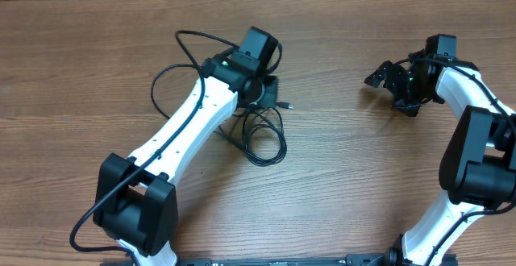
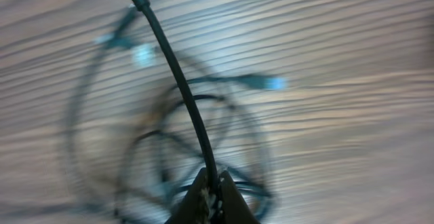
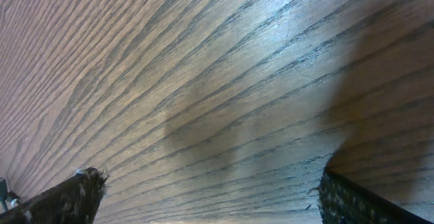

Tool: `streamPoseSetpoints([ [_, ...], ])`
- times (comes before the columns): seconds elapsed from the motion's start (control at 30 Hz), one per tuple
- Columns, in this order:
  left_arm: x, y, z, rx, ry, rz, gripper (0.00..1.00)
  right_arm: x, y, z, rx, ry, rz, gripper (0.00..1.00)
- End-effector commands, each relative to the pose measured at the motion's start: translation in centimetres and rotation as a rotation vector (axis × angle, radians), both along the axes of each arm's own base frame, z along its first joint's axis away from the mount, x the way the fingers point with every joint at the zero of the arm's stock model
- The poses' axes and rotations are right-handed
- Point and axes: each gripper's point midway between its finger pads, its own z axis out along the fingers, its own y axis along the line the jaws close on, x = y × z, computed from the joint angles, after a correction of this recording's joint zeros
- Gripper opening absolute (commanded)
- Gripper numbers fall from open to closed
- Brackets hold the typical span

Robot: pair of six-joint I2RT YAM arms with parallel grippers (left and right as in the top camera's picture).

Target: Untangle cables

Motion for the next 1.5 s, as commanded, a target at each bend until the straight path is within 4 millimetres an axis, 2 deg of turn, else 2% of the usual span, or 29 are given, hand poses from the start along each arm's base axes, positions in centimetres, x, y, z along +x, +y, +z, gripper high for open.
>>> streamPoseSetpoints([
  [0.0, 0.8, 5.2, -0.1, 0.213, -0.033, 0.072, 0.04, -0.7, -0.1, -1.2, -0.008, 0.032, 0.0, 1.0],
  [0.17, 0.3, 9.3, -0.6, 0.298, 0.022, 0.148, 0.08, -0.7, -0.1, -1.2, -0.009, 0.032, 0.0, 1.0],
  [0.37, 0.2, 12.7, -1.6, 0.309, 0.066, 0.24, 0.11, -0.7, -0.1, -1.2, -0.008, 0.032, 0.0, 1.0],
  [0.43, -0.1, 13.5, -2.2, 0.296, 0.092, 0.287, 0.2, -0.7, -0.1, -1.2, -0.009, 0.032, 0.0, 1.0],
  [0.5, -0.6, 13.3, -2.8, 0.267, 0.121, 0.288, 0.25, -0.7, -0.1, -1.2, -0.009, 0.032, 0.0, 1.0],
  [0.53, -1.1, 12.8, -3.3, 0.235, 0.149, 0.275, 0.35, -0.7, -0.1, -1.2, -0.008, 0.032, 0.0, 1.0],
  [0.57, -1.7, 11.6, -3.8, 0.178, 0.186, 0.227, 0.39, -0.7, -0.1, -1.2, -0.009, 0.032, 0.0, 1.0],
  [0.63, -2.4, 9.8, -4.3, 0.098, 0.22, 0.133, 0.39, -0.7, -0.1, -1.2, -0.008, 0.032, 0.0, 1.0],
  [0.7, -3.6, 6.4, -4.7, -0.052, 0.253, -0.064, 0.19, -0.7, -0.1, -1.2, -0.009, 0.032, 0.0, 1.0],
  [0.73, -4.1, 5.3, -4.6, -0.11, 0.263, -0.12, 0.13, -0.7, -0.1, -1.2, -0.008, 0.032, 0.0, 1.0],
  [0.77, -4.7, 3.9, -4.6, -0.178, 0.271, -0.184, 0.08, -0.7, -0.1, -1.2, -0.009, 0.032, 0.0, 1.0],
  [0.87, -6.7, 0.6, -4.4, -0.346, 0.291, -0.338, 0.06, -0.7, -0.1, -1.2, -0.009, 0.032, 0.0, 1.0],
  [1.03, -9.7, -1.5, -6.1, -0.335, 0.32, -0.457, 0.05, -0.7, -0.1, -1.2, -0.009, 0.032, 0.0, 1.0],
  [1.13, -10.8, -3.2, -7.0, -0.296, 0.302, -0.523, 0.1, -0.7, -0.1, -1.2, -0.009, 0.032, 0.0, 1.0],
  [1.27, -10.6, -4.9, -7.7, -0.213, 0.227, -0.552, 0.09, -0.7, -0.1, -1.2, -0.009, 0.032, 0.0, 1.0],
  [1.37, -9.8, -6.1, -7.9, -0.157, 0.164, -0.515, 0.17, -0.7, -0.1, -1.2, -0.008, 0.032, 0.0, 1.0],
  [1.47, -9.1, -5.6, -8.5, -0.039, 0.114, -0.46, 0.22, -0.7, -0.1, -1.2, -0.009, 0.032, 0.0, 1.0],
])
